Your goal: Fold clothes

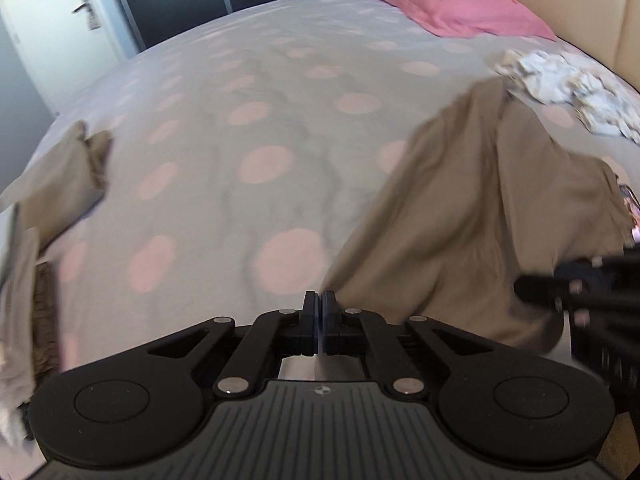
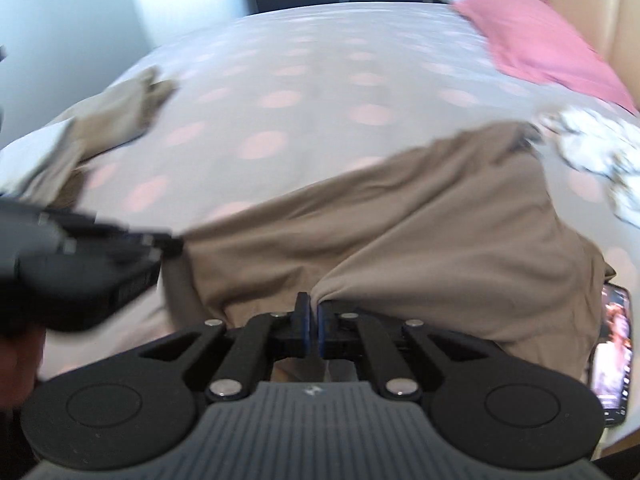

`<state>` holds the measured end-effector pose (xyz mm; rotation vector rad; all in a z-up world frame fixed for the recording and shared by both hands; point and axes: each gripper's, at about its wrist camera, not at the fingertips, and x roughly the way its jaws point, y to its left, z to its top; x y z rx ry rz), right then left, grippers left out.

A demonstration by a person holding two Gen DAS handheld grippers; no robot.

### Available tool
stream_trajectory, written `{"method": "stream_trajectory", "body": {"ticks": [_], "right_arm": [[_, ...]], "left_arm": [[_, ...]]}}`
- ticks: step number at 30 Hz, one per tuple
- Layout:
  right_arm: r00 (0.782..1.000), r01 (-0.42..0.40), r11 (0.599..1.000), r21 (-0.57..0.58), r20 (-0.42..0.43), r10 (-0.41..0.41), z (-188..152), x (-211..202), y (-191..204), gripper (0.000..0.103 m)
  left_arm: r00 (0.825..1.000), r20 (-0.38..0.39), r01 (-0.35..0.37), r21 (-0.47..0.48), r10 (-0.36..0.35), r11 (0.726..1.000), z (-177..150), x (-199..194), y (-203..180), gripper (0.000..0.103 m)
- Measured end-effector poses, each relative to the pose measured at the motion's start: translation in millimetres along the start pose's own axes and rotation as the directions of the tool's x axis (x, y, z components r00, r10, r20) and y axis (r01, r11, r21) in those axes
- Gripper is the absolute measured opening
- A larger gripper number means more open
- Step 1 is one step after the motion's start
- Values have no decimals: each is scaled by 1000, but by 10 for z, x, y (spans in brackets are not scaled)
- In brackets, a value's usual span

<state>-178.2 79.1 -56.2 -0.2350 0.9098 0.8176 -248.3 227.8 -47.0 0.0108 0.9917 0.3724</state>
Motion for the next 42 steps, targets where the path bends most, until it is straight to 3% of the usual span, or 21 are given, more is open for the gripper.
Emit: {"method": "stream_trajectory", "body": {"ticks": [6,10,11,13,14,16,20,23,27,33,39,42], "right_arm": [[983,-154,985,-73,-110,145,-62,-98,517,5],[973,-198,970,-144,-152,176,-181,-125,777,5],[972,-191,970,-150,-165,166,-187,-112,801,10],[974,-160,976,-146,-183,132,-184,-63,775,15],[975,-140,980,-140,-190,112,-179,-32,743,24],[978,-94,988,-120,-197,69,-159,17,647,33],[973,-25,997,-73,-232,7,-155,58,379,34],[968,22,998,-64,-249,-37,-182,66,191,36],[960,110,992,-67,-250,-123,-224,95,-61,42],[933,244,967,-74,-253,-255,-289,144,-446,55],[889,374,924,-81,-254,-382,-353,193,-830,62],[884,374,925,-73,-273,-379,-374,242,-884,63]], "left_arm": [[987,-43,-156,-8,155,988,-116,-215,441,0],[970,-96,-226,-15,224,974,-204,-207,614,0],[967,-114,-233,-20,230,972,-209,-174,629,0],[965,-145,-224,-26,218,974,-211,-109,636,0],[967,-144,-217,-26,211,976,-217,-114,625,0],[970,-132,-209,-21,204,978,-235,-145,603,1],[976,-76,-206,-35,203,978,-229,-232,566,4],[982,-36,-188,-41,186,981,-208,-252,500,18],[988,-2,-153,-40,153,987,-186,-239,367,19],[997,-69,-41,-55,37,998,-180,-31,72,19],[997,-79,14,-14,-15,1000,-249,227,-253,19],[994,-105,34,18,-32,999,-313,346,-395,19]]}}
